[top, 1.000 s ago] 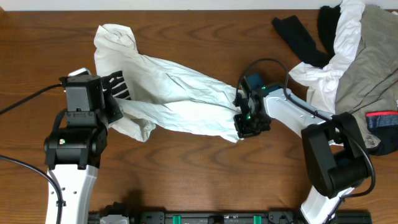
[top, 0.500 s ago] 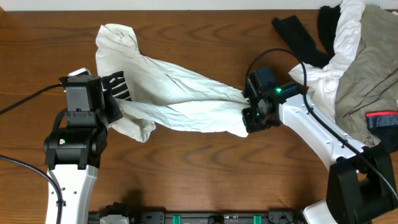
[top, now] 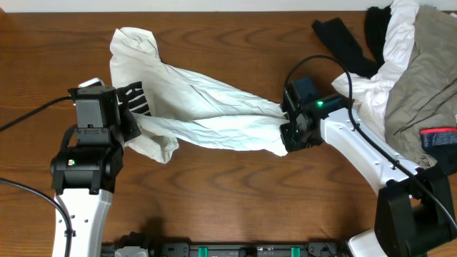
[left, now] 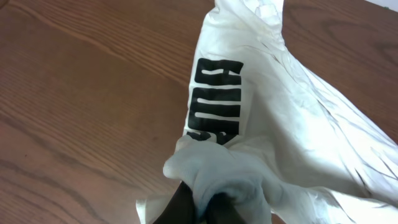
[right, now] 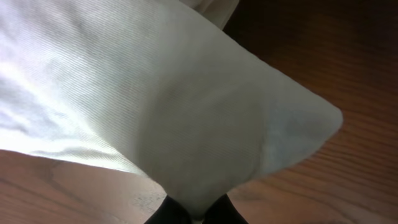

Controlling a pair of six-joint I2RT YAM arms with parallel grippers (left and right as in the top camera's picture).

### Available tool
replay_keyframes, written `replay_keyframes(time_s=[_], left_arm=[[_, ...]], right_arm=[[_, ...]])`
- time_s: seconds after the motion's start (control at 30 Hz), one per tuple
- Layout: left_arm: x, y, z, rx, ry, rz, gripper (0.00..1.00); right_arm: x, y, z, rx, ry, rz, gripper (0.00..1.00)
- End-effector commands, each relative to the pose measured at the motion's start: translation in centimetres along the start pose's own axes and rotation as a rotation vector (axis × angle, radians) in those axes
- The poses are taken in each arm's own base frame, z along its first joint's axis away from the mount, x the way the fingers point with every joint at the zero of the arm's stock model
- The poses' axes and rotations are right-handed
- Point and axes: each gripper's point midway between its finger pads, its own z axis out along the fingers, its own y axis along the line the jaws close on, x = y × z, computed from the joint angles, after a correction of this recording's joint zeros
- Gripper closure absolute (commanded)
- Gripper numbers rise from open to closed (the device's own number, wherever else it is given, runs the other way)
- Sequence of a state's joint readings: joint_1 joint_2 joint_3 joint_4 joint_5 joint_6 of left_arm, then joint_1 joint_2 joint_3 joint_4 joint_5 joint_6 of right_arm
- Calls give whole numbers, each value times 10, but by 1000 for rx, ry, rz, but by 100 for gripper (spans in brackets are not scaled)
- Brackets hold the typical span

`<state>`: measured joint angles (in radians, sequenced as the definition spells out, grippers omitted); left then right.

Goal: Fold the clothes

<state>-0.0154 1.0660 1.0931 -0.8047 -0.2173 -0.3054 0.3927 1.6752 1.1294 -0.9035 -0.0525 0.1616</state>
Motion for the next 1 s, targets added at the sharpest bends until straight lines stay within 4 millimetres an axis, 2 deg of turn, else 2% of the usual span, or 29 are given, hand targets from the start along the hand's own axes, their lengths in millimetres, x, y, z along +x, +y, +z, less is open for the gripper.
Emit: replay_keyframes(time_s=[0.0,0.5,0.7,0.8,0.87,0.97], left_arm=[[-3,4,-1,-20,-12,12,93],[-3,4,-1,-20,-12,12,94],[-3,4,-1,-20,-12,12,94],[-3,4,-1,-20,-12,12,94],[-3,4,-1,-20,-12,12,94],[-3,4,-1,-20,-12,12,94]], right_arm=[[-5,-7,-5,23,-20,19,94],[10,-9,-5,34,39,21,94],[16,-10,-6,38,64,11,91],[17,-10,-6,39,66,11,92],[17,-10,-6,39,66,11,99],[16,-10,-6,38,64,11,99]])
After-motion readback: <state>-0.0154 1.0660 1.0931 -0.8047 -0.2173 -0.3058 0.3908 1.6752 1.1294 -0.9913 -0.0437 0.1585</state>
